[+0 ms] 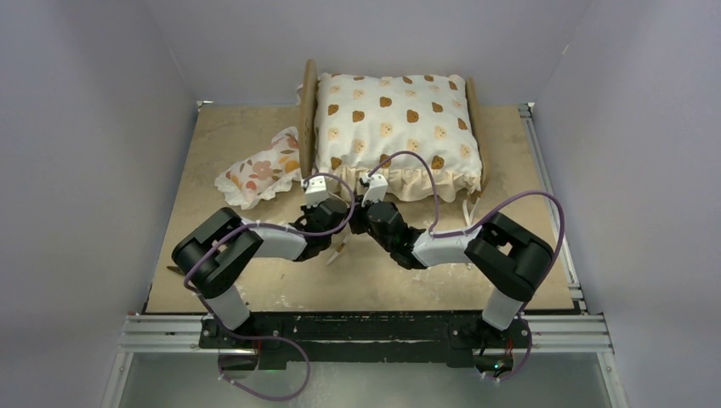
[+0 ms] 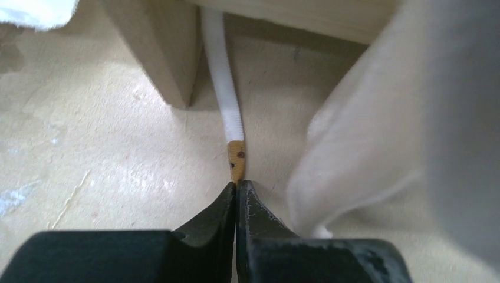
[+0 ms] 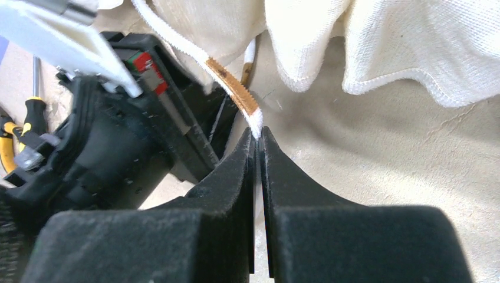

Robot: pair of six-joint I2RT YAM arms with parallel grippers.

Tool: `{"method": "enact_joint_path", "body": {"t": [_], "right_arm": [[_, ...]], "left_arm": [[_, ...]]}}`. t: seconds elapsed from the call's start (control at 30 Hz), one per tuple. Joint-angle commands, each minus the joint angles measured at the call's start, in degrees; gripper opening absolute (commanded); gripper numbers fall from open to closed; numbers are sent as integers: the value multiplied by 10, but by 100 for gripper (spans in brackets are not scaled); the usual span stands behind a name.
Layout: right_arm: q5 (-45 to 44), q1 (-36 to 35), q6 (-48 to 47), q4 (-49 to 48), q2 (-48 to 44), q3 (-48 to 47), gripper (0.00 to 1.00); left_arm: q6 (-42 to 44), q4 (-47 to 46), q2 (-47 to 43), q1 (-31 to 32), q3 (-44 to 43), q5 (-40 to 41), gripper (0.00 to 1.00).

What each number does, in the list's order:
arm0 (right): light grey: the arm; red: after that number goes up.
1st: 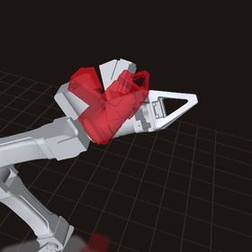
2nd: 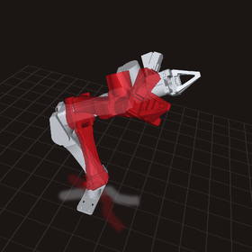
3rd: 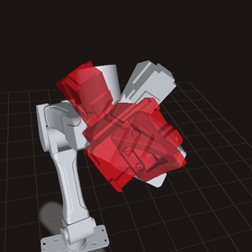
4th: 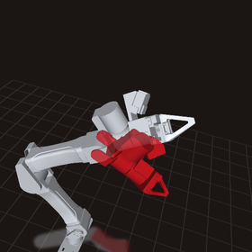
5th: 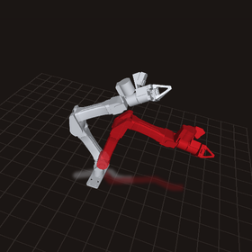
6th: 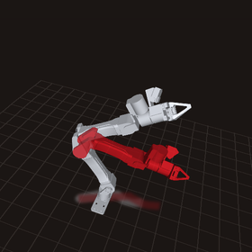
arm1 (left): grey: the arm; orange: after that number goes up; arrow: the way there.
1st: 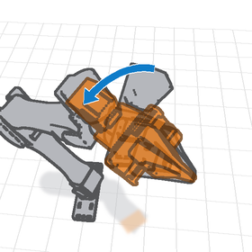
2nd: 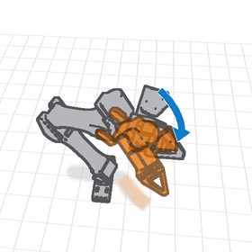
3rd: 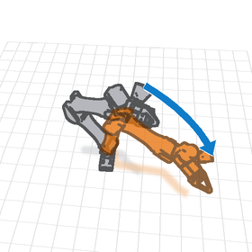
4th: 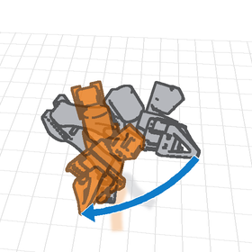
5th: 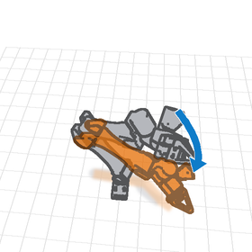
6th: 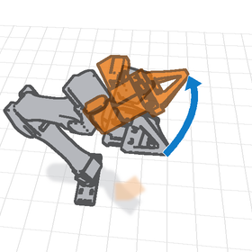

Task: Set up the pet bed

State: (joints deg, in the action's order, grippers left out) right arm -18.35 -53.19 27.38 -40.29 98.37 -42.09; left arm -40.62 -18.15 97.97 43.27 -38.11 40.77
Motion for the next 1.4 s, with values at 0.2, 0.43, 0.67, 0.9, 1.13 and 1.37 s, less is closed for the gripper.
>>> {"method": "enact_joint_path", "body": {"t": [0.2, 0.43, 0.67, 0.9, 1.13, 1.37], "right_arm": [[40, 3, -28, 42, -22, -77, 7], [127, 2, -31, 77, 17, -174, 10], [201, -4, -34, 151, 86, -308, 13], [229, -28, -39, 188, 96, -323, 13], [80, -26, -105, 259, 50, -373, 7], [53, 18, -128, 298, 17, -425, 5]], "left_arm": [[-87, 175, -239, 25, 156, -97, 0], [-149, 275, -420, 26, 237, -127, 0], [-178, 337, -527, 28, 258, -150, 0], [-185, 326, -543, 29, 272, -156, 0], [-135, 381, -563, 29, 161, -158, 0], [-67, 476, -602, 29, 10, -124, 0]]}}
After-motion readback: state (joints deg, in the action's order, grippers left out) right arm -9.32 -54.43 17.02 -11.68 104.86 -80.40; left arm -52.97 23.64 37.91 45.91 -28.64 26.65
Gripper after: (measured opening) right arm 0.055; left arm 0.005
